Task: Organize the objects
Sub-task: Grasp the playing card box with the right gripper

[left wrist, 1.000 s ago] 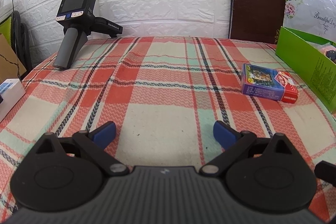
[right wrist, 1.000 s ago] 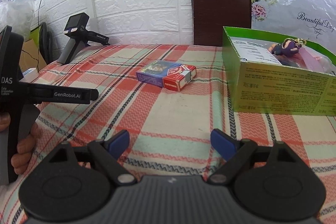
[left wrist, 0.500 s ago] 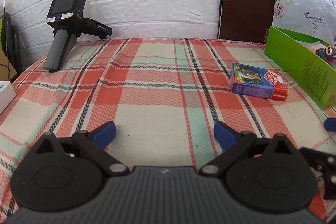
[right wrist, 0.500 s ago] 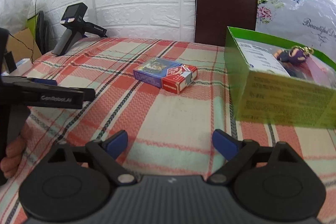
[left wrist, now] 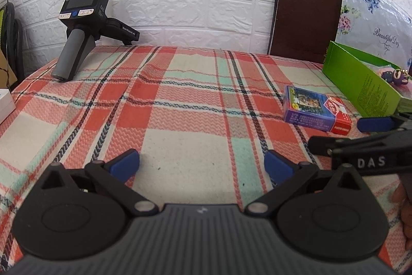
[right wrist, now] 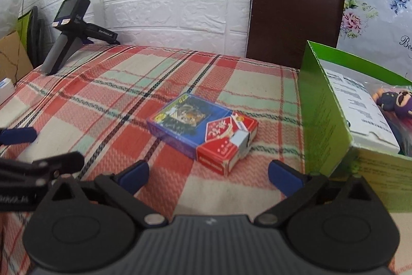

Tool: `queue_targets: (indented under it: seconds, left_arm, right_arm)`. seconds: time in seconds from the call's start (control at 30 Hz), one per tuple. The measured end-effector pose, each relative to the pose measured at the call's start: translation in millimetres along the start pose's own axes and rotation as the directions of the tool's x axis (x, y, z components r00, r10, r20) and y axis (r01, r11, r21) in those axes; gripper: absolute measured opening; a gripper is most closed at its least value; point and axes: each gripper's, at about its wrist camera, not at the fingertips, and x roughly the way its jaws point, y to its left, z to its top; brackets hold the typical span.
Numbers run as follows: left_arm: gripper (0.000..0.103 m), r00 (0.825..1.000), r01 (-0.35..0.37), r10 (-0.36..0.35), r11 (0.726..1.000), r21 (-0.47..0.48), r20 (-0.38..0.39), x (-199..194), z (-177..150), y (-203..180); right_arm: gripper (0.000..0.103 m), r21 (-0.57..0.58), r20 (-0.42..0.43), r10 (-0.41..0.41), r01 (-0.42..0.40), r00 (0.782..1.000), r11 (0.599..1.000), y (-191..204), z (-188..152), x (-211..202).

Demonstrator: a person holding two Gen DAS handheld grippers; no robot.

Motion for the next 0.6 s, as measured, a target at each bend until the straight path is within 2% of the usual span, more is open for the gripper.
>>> queue_targets:
  seconds: [0.27,0.37,0.6]
  left_arm:
    - [0.103,1.0,0.001,-0.001,1.0,-0.008,0.0,-0.3,0.6,1.0]
    - [0.103,1.0,0.0,0.0,1.0,-0.016,0.003,-0.6,0.9,2.7]
    - [0.103,1.0,0.006,-0.003,0.992,-0.127,0.024,-2.8,3.2,19.8]
  right_arm:
    - [0.103,-0.014,0.009,0.045,-0.045,0.999,0.999,4.7,2.0,3.4]
    - [0.103,-0.004,0.019,0.038,-0.038,0.999,0.999,4.6,6.8,8.0]
    - [0.103,0.028,0.034,0.03,-0.031,0.999,0.999,5.7,20.9,24.6]
